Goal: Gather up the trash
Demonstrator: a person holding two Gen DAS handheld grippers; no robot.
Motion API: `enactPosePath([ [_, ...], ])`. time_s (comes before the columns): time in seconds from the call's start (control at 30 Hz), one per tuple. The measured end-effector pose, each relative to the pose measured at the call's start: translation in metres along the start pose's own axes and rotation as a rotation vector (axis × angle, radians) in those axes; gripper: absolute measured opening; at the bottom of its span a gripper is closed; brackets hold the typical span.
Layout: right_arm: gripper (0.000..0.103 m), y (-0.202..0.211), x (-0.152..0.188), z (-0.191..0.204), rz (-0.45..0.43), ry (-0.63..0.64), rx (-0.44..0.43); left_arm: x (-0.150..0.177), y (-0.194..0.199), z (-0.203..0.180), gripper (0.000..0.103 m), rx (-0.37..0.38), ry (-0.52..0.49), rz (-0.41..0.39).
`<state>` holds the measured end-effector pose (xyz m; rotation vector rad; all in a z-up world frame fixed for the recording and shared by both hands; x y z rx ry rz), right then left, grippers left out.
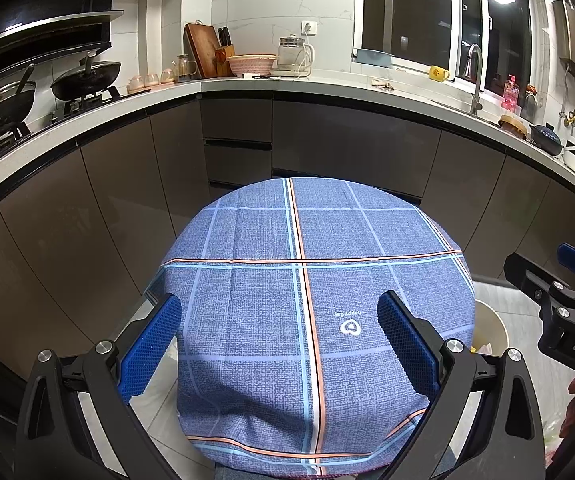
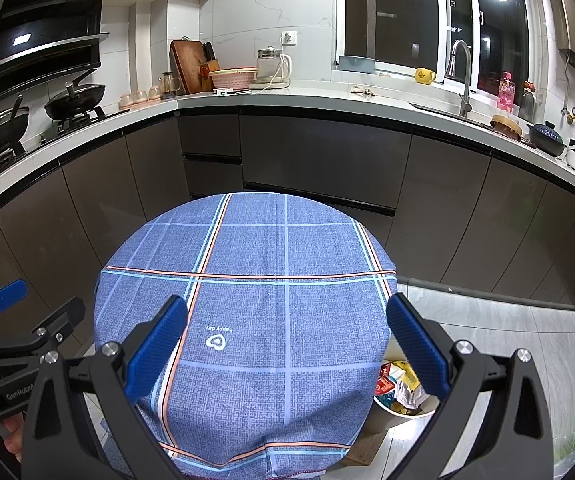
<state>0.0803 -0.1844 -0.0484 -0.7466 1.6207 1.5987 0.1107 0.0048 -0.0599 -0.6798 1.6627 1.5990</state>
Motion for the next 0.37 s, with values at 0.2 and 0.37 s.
enactPosePath([
  [0.2,0.1,0.0001,-0.0002,0.0004,0.0,0.0,0.001,-0.0007,-0.0028,0.0001,0.095,0.006,-0.004,0.005],
  [0.37,0.1,-0.0003,-0.0002,0.0005,0.0,-0.001,0.0,-0.0009,-0.0037,0.0005,0.095,0.004,-0.004,0.005],
])
Point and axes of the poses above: each gripper's, at about its wrist camera, not at the fingertips, and y roughly against the way its jaws point, z to its left, x to its underside, the point moved 7 cm from there along -y, roughly the way its jaws point, and after that the axes turned 3 degrees about -x, right-handed, at the moved point
